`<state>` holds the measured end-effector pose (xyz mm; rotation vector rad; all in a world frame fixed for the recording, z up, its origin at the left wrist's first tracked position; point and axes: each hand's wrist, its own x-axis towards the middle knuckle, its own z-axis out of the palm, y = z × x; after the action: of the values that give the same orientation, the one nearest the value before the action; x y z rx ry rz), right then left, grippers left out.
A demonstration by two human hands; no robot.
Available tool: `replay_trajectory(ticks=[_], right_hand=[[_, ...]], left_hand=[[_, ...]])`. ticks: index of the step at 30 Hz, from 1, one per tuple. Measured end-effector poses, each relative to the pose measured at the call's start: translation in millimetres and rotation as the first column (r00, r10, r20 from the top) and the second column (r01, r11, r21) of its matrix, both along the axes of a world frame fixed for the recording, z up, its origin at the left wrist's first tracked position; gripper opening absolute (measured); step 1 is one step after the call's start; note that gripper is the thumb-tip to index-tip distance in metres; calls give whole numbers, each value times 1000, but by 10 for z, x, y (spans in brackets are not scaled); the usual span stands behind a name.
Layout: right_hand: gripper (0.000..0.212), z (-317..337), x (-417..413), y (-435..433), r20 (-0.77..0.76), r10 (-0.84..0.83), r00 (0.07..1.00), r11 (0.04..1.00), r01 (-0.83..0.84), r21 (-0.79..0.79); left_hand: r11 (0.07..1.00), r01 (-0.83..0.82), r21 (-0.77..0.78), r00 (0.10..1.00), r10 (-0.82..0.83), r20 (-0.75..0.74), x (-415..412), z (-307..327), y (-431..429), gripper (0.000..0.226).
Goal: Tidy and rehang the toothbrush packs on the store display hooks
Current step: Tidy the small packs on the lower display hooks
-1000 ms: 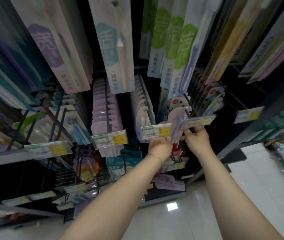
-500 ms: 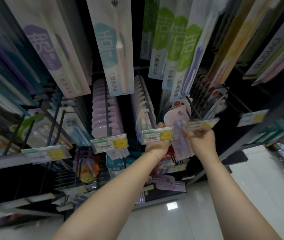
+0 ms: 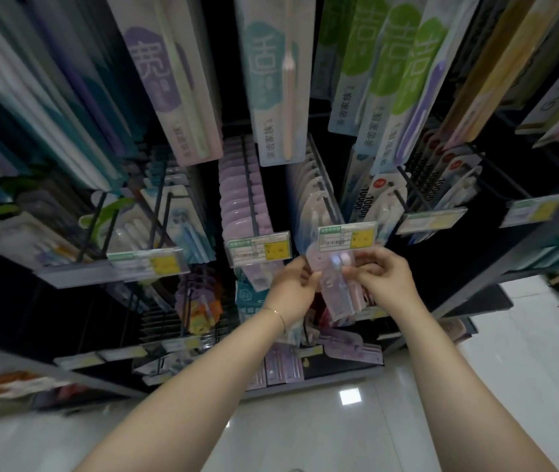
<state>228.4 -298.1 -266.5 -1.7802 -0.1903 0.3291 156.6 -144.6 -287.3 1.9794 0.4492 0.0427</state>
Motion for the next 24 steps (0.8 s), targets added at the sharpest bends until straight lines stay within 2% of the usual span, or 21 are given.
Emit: replay_trajectory(ticks=[7, 10, 19, 24], right_hand=[[21, 126, -278, 418, 64, 202, 977, 979, -201, -25], [22, 190, -374, 624, 79, 262, 962, 965, -260, -37], [28, 217, -501, 957, 8, 144, 990, 984, -144, 103], [26, 232, -534, 952, 1, 55, 999, 981, -54, 188]], left_hand=[[996, -46, 71, 998, 43, 41, -536, -51, 341, 19], [993, -114, 33, 992, 112, 62, -694, -57, 479, 21], [965, -232, -124, 956, 250, 154, -783, 69, 730, 18], [973, -220, -74, 957, 230, 179, -661, 182, 770, 12]])
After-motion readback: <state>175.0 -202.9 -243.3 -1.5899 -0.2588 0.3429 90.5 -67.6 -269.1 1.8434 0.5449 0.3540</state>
